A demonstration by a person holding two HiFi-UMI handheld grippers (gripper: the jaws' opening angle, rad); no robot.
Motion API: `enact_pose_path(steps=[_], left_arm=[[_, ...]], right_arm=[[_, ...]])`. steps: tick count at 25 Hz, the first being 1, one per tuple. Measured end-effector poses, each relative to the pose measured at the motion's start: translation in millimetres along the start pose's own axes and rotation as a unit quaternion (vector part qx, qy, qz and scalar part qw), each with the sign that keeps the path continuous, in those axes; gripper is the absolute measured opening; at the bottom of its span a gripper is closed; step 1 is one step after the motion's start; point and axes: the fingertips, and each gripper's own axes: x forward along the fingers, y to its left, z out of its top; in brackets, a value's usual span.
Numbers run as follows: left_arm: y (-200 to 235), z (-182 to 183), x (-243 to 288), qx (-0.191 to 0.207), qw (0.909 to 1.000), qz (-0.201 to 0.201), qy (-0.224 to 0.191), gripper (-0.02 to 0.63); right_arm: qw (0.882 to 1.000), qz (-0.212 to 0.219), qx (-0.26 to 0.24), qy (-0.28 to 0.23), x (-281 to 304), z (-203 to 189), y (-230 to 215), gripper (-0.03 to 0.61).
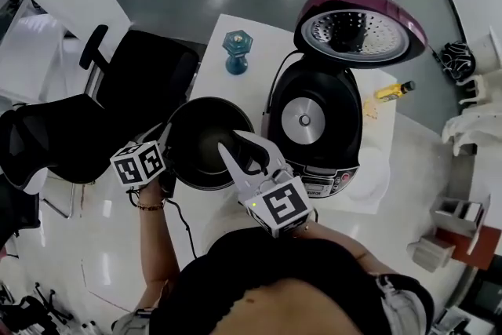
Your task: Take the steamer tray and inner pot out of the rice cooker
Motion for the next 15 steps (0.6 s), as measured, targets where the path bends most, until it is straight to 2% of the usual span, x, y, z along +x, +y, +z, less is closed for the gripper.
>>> enact_pose_path(steps=[2,6,9,13,15], left_arm=[[-7.5,6.9,12.2,0.008,0.9999,-0.009,0.004,0.034],[-20.0,15.9,29.6,0.025,0.9994,-0.020,0.011,0.034],[-23.7,20.9,36.6,0.041,0.9990,-0.014,0.012,0.037],[-25.8,26.8,42.2,0.049,0.9987,-0.012,0.006,0.044],[-26.6,27.4,41.3,0.068,0.9977,0.000,0.004,0.044]], right_arm=[[1.000,0.022,0.022,-0.007,-8.6,7.7,3.3,0.083],[0.998,0.000,-0.042,-0.054,-18.5,27.6,-7.4,0.083],[0.998,-0.021,-0.038,-0.036,-25.0,18.3,-20.5,0.081],[0.998,-0.044,-0.031,-0.037,-33.4,15.7,-33.0,0.078],[0.998,-0.055,-0.025,-0.036,-37.4,14.7,-37.8,0.075]])
